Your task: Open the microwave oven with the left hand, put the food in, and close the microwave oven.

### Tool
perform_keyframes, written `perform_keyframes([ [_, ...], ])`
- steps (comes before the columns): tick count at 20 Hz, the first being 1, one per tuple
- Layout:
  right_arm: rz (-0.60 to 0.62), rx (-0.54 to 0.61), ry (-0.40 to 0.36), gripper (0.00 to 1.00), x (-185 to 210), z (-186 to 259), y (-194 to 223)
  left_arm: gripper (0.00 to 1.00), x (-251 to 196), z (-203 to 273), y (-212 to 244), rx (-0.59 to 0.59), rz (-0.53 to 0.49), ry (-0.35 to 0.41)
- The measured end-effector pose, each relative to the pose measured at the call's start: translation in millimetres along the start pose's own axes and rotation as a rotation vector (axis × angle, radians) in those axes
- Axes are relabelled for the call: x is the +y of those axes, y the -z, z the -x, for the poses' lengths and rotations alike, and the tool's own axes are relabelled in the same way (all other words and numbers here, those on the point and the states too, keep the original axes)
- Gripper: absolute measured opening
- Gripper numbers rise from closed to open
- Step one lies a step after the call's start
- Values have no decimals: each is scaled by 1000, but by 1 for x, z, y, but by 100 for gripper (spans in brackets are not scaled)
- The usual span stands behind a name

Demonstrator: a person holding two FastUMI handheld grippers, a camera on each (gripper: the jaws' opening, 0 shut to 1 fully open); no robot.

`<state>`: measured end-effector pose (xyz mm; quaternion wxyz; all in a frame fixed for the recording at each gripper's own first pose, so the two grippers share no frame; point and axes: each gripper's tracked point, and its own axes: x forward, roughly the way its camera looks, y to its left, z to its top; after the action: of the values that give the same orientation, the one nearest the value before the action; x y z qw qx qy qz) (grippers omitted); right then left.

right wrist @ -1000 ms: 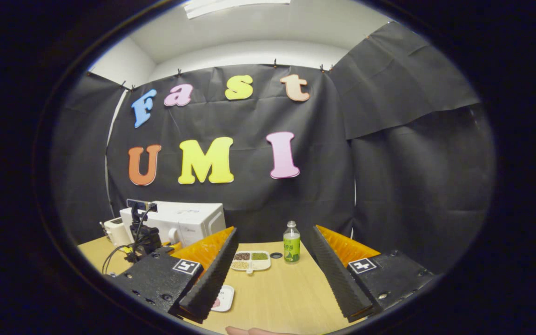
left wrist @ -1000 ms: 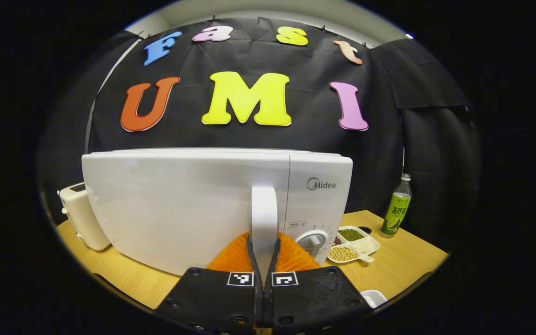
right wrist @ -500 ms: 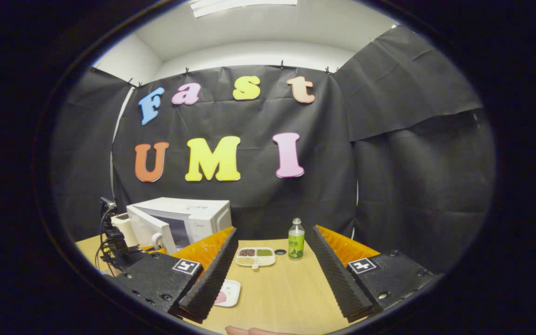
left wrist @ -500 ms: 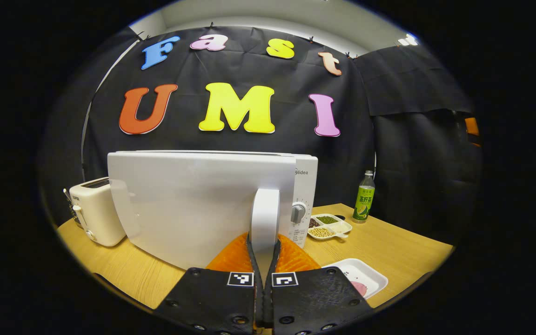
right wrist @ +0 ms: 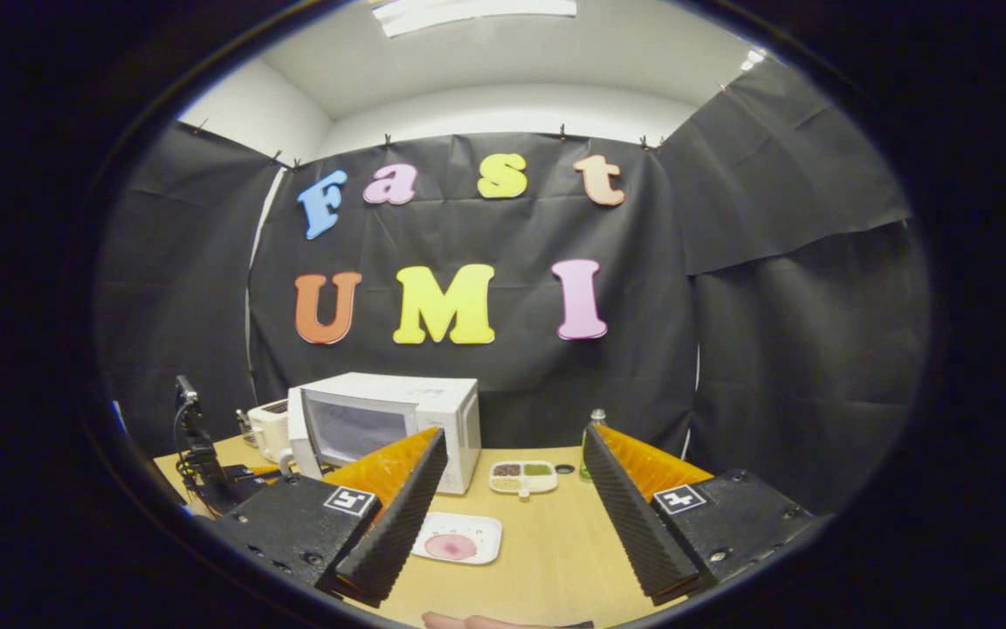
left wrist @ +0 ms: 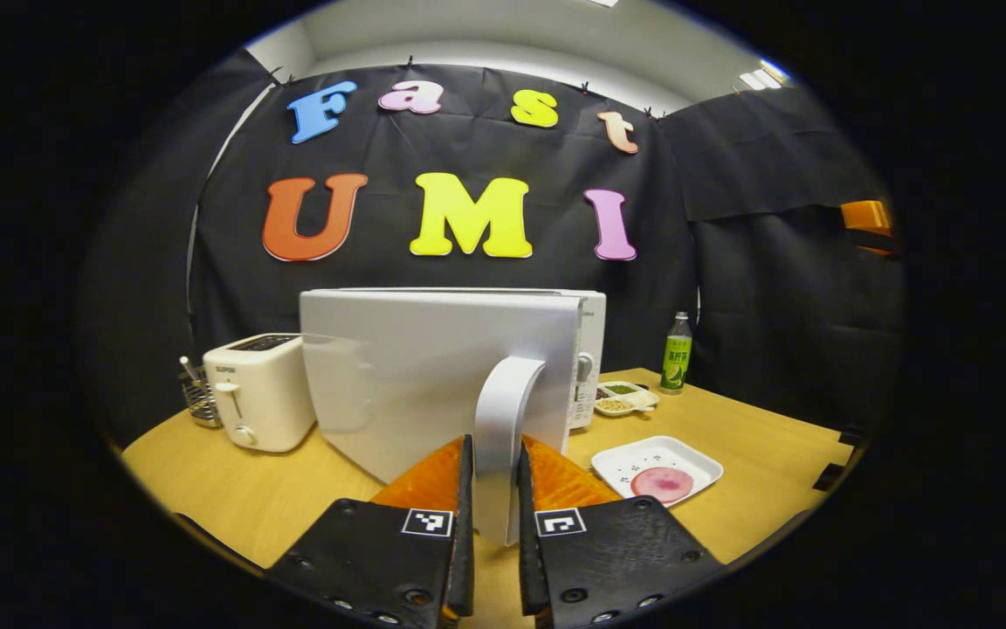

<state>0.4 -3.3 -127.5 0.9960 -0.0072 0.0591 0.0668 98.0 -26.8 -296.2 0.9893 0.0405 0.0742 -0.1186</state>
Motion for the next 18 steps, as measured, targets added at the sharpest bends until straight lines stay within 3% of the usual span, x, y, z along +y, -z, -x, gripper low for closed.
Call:
perform_keyframes([
  [1,-2,10,-14,92,4,-1,3,30,23,18,-1,-6,-16,-60],
  [2,0,24,-28,100,10,-2,7,42,40,38,0,6,-12,-104],
  [3,4,39,-39,100,13,-5,13,51,51,56,-2,10,1,-143],
  [4,9,59,-46,92,15,-10,18,68,59,74,-8,4,14,-167],
  [5,15,81,-53,100,18,-18,25,70,65,87,-16,-6,19,-192],
  [6,22,105,-59,100,19,-27,31,72,71,97,-23,-12,20,-220],
  [7,24,129,-62,92,19,-36,36,89,77,107,-30,-13,24,-248],
  [8,22,151,-59,100,18,-48,41,90,78,114,-36,-14,28,-263],
  [9,24,175,-52,100,15,-60,45,93,79,118,-42,-12,29,-277],
  [10,28,196,-47,100,12,-72,49,82,82,121,-50,-15,39,-293],
  [12,31,245,-44,100,8,-95,57,97,83,123,-66,-24,79,-303],
  [13,26,279,-52,100,6,-107,65,96,81,122,-73,-29,94,-300],
  [14,22,331,-75,92,7,-118,74,96,81,119,-81,-36,96,-302],
  [15,8,382,-103,92,8,-129,83,96,85,115,-85,-38,89,-316],
  [16,-10,431,-125,100,7,-141,92,95,86,112,-92,-44,79,-325],
  [17,-26,491,-133,92,3,-153,104,95,86,108,-97,-40,75,-334],
  [18,-34,559,-135,100,-3,-164,120,95,86,106,-103,-39,78,-341],
])
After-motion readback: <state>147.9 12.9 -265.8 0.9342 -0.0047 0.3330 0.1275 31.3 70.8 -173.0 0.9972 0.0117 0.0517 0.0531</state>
